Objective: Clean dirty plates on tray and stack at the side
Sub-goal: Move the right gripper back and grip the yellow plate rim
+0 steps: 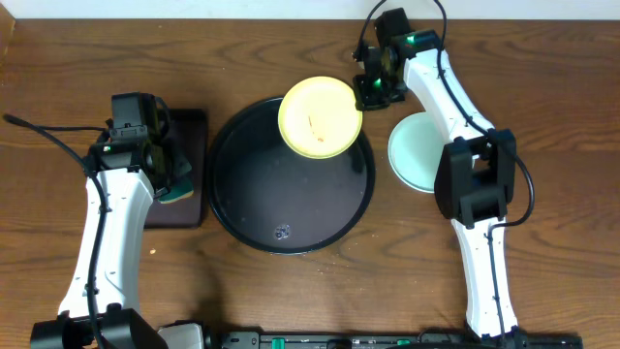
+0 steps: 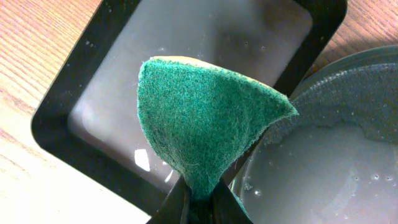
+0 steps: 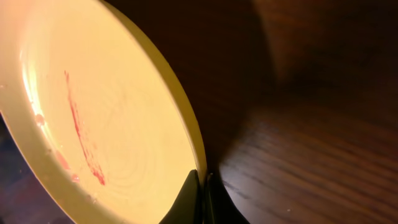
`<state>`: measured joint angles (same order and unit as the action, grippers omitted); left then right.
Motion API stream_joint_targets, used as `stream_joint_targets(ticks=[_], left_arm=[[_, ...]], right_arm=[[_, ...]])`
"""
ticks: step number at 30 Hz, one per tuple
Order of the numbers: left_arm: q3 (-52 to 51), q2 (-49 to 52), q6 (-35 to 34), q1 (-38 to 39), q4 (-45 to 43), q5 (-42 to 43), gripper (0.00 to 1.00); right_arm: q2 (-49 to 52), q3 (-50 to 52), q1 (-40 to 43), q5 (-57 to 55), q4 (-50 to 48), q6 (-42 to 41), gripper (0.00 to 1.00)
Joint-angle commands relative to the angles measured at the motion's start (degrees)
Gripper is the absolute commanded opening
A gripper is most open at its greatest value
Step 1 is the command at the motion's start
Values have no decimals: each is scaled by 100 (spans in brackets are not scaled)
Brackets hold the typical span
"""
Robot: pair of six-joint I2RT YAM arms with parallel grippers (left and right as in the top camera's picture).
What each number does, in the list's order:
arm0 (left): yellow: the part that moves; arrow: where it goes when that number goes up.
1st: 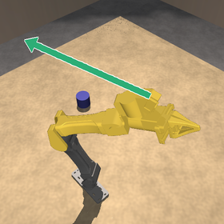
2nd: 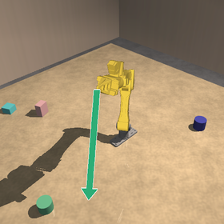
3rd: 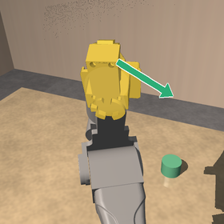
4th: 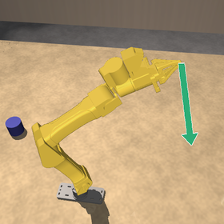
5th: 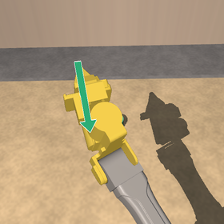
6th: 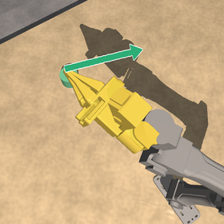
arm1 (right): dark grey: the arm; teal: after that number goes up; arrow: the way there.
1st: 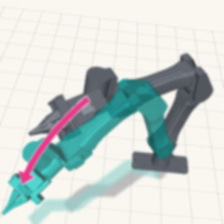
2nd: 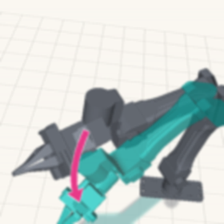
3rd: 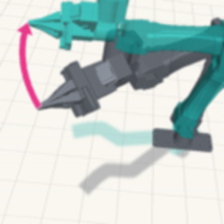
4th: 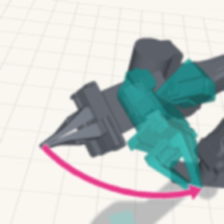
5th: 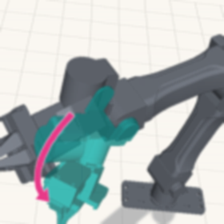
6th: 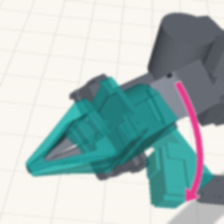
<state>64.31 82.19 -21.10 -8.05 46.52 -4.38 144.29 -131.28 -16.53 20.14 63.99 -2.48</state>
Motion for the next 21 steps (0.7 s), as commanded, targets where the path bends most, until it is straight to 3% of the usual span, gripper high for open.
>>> stream_joint_targets(ticks=[1, 5, 10, 21], left_arm=[[63, 7, 50, -28, 17, -9, 7], [63, 7, 50, -28, 17, -9, 7], [63, 7, 48, -26, 17, -4, 8], [66, 7, 50, -22, -52, 111, 7]], right_arm=[[-52, -131, -212, 210, 232, 11, 1], [-236, -149, -391, 916, 599, -129, 1], [-417, -146, -590, 927, 1110, -658, 1], [-402, 660, -988, 170, 1130, -691, 1]])
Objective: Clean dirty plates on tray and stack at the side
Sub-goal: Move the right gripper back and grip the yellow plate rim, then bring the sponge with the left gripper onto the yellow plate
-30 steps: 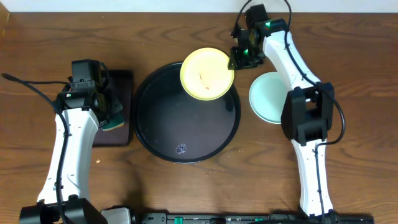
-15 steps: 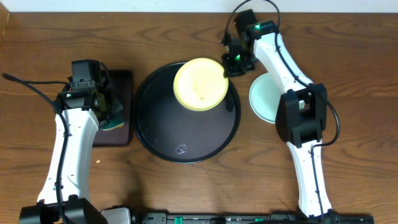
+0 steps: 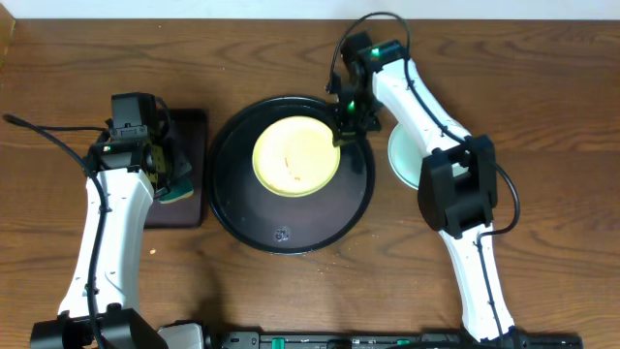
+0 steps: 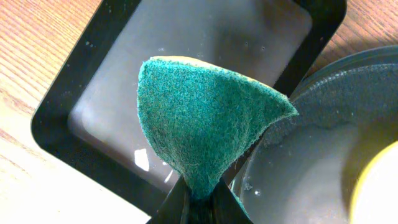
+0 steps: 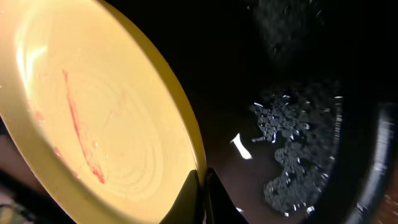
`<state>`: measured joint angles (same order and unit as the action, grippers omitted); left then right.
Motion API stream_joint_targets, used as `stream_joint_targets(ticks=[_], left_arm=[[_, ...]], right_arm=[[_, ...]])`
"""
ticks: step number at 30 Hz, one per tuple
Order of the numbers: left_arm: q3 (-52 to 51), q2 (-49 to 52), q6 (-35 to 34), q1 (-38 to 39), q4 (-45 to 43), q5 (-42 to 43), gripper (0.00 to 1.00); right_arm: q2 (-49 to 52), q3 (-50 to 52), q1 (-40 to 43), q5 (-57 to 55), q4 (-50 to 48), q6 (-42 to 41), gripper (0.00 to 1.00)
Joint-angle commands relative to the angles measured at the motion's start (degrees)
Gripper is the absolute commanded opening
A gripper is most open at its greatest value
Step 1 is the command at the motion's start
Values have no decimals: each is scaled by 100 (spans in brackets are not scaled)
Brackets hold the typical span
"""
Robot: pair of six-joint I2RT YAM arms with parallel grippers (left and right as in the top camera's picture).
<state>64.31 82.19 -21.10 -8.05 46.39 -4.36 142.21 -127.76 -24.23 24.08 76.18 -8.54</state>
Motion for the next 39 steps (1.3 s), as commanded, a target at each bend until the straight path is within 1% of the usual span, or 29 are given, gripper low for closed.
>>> stream_joint_targets(ticks=[1, 5, 8, 14, 19, 22, 25, 34, 38, 39], left_arm=[[76, 7, 50, -22, -61, 197, 7], [166, 4, 46, 83, -85, 267, 7], [238, 4, -2, 323, -105, 262, 7], [236, 59, -616, 1005, -302, 267, 7], [236, 389, -1058, 1578, -621, 284, 7], [236, 848, -1075, 1982, -1029, 573, 7], [236, 1220, -1075, 2236, -1266, 597, 7], [236, 2094, -1075, 2682, -1513, 623, 7], [234, 2155, -1071, 2778, -1526, 988, 7], [234, 2155, -1036, 2850, -1600, 1305, 7]], right_arm=[[-195, 472, -291, -236, -205, -85, 1], [-195, 809, -481, -315, -542, -101, 1], [-195, 940, -605, -542, -719, -271, 1], [-195, 1250, -811, -833, -1084, -522, 1], [-195, 1576, -839, -964, -1351, -730, 1], [-195, 1615, -793, -962, -1362, -776, 1], [-195, 1615, -791, -964, -1364, -776, 1], [-195, 1615, -791, -968, -1368, -774, 1], [-195, 1615, -791, -968, -1373, -772, 1], [-195, 1615, -791, -968, -1377, -774, 1]])
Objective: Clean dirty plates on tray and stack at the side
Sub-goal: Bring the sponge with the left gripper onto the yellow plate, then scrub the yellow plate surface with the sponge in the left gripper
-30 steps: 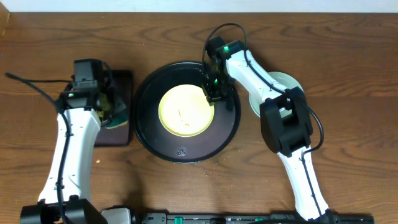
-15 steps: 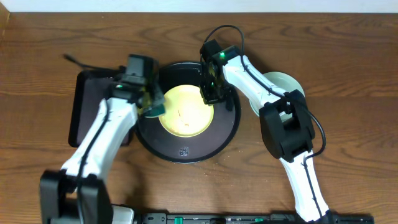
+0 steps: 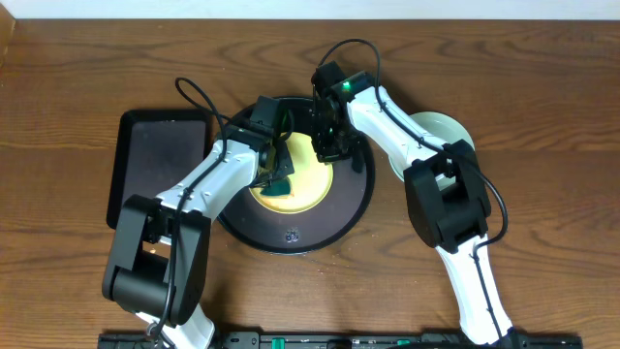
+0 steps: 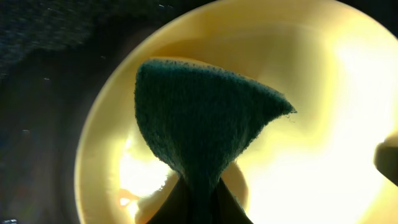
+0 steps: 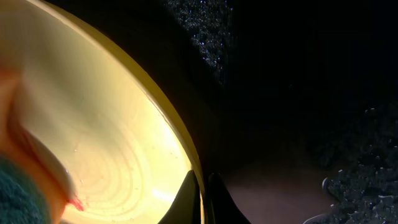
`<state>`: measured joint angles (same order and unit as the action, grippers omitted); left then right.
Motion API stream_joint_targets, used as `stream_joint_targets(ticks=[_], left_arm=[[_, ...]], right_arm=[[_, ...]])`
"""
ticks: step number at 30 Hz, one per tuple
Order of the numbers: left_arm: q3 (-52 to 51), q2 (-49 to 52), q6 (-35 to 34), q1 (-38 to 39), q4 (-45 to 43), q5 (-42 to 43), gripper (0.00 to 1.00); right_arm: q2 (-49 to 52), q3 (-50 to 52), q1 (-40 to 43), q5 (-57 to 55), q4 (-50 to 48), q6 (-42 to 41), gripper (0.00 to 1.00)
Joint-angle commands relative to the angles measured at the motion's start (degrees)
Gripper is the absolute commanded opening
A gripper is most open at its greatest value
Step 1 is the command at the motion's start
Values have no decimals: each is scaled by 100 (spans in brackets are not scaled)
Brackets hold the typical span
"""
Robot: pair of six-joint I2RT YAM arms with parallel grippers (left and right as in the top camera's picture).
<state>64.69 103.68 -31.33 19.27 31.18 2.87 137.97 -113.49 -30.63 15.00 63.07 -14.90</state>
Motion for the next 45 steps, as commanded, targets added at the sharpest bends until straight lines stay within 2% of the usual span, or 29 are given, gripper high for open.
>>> stream_joint_targets(ticks=[1, 4, 9, 13, 19, 21, 25, 27, 29, 33, 35, 40, 45], left_arm=[[197, 7, 87, 157, -120, 758, 7], [197, 7, 411, 313, -249, 1075, 7], [197, 7, 575, 431, -367, 793, 7], [197, 7, 562, 417, -365, 20, 7], [116, 7, 485, 417, -302, -1832, 8], [103, 7, 466, 417, -302, -2041, 7], [103, 7, 468, 420, -291, -1998, 8], [103, 7, 472, 428, -232, -1674, 7], [103, 7, 531, 428, -151, -1126, 7], [101, 7, 1567, 428, -83, 745, 8], [103, 7, 1895, 428, 11, 1235, 8], [103, 7, 1930, 426, 33, 1132, 8], [101, 7, 1926, 417, -326, 76, 7]], right_arm=[[229, 188, -151, -59, -66, -138, 1], [229, 188, -151, -61, -63, -136, 1], [229, 188, -151, -61, -63, -136, 1], [229, 188, -151, -61, -57, -133, 1], [229, 188, -151, -59, -57, -133, 1], [229, 188, -151, -61, -57, -133, 1], [229, 188, -151, -61, -59, -131, 1], [229, 188, -151, -61, -59, -133, 1], [229, 188, -153, -59, -59, -133, 1], [229, 188, -153, -61, -63, -129, 1], [229, 188, -157, -61, -63, -111, 1], [229, 188, -162, -59, -59, -92, 1], [229, 188, -162, -61, -55, -92, 1]])
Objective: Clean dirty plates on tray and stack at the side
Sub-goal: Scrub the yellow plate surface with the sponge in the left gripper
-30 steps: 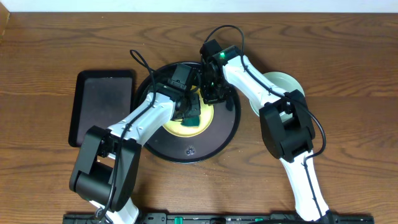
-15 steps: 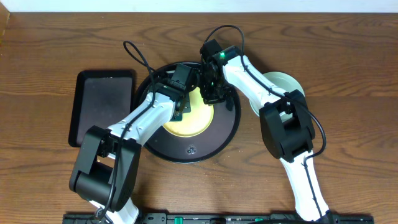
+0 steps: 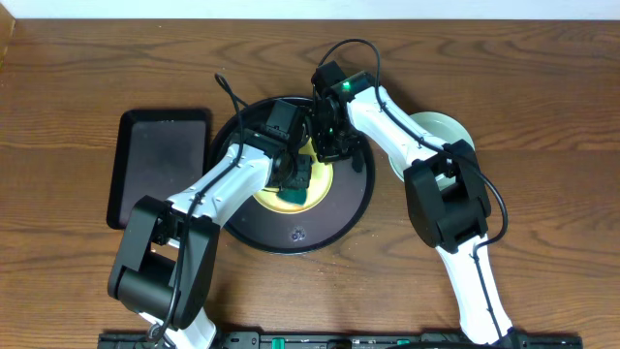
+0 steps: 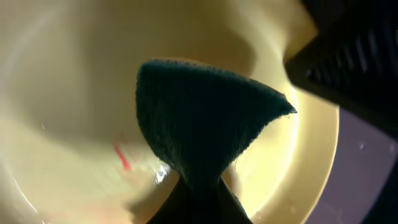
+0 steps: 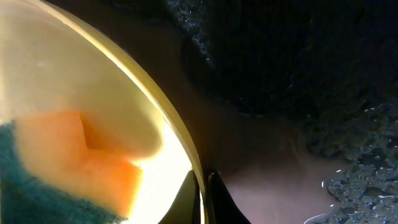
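A yellow plate (image 3: pixel 322 182) lies in the round black tray (image 3: pixel 242 218). My right gripper (image 3: pixel 325 147) is shut on the plate's far right rim, the rim (image 5: pixel 186 143) pinched between its fingers (image 5: pixel 204 186). My left gripper (image 3: pixel 291 173) is shut on a green and orange sponge (image 3: pixel 293 195), which presses on the plate's middle. In the left wrist view the green sponge (image 4: pixel 205 118) covers the plate (image 4: pixel 62 87), and a red smear (image 4: pixel 121 155) shows beside it. The sponge's orange side (image 5: pixel 74 155) shows in the right wrist view.
A pale green plate (image 3: pixel 438 136) lies on the table right of the round tray, partly under my right arm. A black rectangular tray (image 3: pixel 163 165) sits at the left. Both arms cross over the round tray.
My left gripper has moved the sponge from the plate's left part toward its middle and right. The right gripper has not moved and keeps its hold on the rim.
My right gripper held the yellow plate over the round tray's far edge while the left held the sponge over the rectangular tray. Then the plate was down in the round tray. Later the sponge was on the plate, and now it is further across it.
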`<state>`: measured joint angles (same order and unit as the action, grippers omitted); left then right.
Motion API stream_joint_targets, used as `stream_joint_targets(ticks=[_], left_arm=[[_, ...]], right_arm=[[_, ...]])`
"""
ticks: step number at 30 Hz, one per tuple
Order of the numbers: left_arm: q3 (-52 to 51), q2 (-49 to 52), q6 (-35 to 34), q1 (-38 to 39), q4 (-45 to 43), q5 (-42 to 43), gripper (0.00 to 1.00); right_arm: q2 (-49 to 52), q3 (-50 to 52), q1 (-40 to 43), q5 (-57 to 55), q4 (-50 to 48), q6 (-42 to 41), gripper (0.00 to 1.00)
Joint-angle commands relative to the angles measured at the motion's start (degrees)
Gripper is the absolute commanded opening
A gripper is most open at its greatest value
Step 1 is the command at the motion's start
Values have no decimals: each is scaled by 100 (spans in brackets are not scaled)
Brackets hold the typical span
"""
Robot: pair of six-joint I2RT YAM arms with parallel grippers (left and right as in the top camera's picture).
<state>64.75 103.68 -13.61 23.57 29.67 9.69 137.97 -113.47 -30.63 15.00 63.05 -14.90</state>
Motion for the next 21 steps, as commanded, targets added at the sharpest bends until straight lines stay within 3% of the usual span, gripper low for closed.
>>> stream_joint_targets(ticks=[1, 6, 10, 15, 21], left_arm=[[94, 7, 153, -13, -223, -778, 7], [94, 7, -44, -13, -358, -2481, 7], [94, 7, -66, -13, -286, -2750, 7], [94, 7, -17, -2, 63, -1991, 8], [94, 7, 905, -2, 682, -334, 7]], right_arm=[[229, 186, -162, -59, -52, -92, 1], [229, 186, -162, -61, -52, -92, 1], [229, 186, -162, -61, -52, -90, 1], [229, 186, -162, -61, -52, -92, 1], [229, 186, -162, -61, -55, -92, 1]])
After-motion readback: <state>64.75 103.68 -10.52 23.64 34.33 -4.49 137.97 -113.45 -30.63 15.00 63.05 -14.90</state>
